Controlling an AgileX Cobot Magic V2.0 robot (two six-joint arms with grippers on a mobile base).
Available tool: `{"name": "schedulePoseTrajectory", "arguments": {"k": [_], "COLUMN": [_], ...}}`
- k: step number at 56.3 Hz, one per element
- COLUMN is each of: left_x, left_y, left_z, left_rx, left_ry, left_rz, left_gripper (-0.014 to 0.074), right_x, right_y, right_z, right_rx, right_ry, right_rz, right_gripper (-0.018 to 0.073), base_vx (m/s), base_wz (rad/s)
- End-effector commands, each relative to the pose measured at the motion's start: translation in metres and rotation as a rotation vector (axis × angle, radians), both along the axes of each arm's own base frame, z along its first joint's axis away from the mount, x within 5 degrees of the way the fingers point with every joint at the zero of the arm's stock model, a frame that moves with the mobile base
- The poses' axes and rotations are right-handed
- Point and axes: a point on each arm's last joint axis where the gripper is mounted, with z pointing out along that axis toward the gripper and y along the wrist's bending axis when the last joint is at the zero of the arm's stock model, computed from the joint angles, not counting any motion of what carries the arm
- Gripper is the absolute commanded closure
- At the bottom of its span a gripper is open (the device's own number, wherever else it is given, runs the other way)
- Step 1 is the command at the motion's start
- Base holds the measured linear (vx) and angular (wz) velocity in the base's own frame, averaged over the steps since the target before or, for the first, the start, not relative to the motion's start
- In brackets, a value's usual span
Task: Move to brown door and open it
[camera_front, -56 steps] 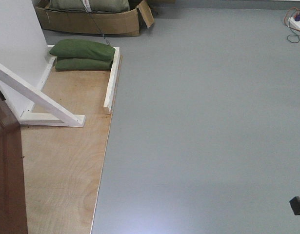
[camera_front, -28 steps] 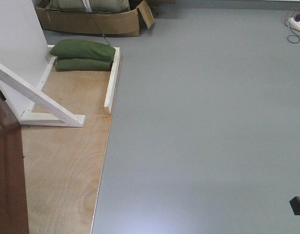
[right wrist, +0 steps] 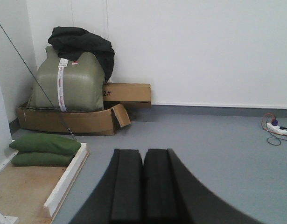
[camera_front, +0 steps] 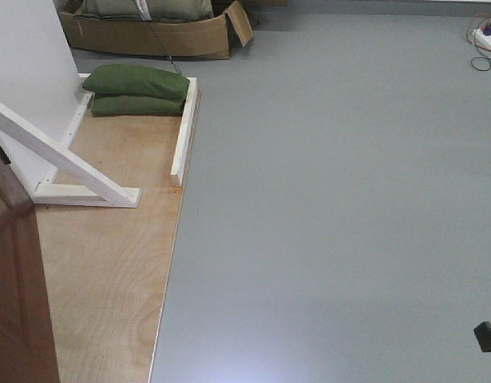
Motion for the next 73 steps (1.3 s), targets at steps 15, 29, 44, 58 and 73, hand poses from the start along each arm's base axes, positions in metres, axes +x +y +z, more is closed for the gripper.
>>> {"name": "schedulePoseTrajectory", "arguments": {"k": [15, 29, 44, 58, 73], "left_x": [0.044, 0.054, 0.061, 0.064, 0.072], "left_y": [-0.029, -0.043, -0.059, -0.071, -0.083], "left_z": [0.007, 0.004, 0.000, -0.004, -0.006], "left_rx": [0.054, 0.066, 0.080, 0.089, 0.093], "left_ry": [0.037, 0.098, 0.161, 0.207, 0.220], "left_rz": [-0.527, -0.701, -0.886, -1.026, -1.094], "left_gripper": [0.0600, 0.0600, 0.0600, 0.0600, 0.0600], "right_x": [-0.001, -0.001, -0.001, -0.001, -0.001], "right_y": [-0.001, -0.001, -0.001, -0.001, -0.001], "right_z": [0.006, 0.006, 0.006, 0.006, 0.006], "right_rx": [-0.008, -0.008, -0.008, -0.008, -0.008], "right_ry": [-0.088, -0.088, -0.088, -0.088, -0.088], "right_rz": [-0.012, -0.012, -0.012, -0.012, -0.012], "right_gripper": [0.0559, 0.0559, 0.0559, 0.0559, 0.0559], "base_vx": [0.00, 0.00, 0.00, 0.00, 0.00], "base_wz": [0.01, 0.01, 0.00, 0.00, 0.00]}}
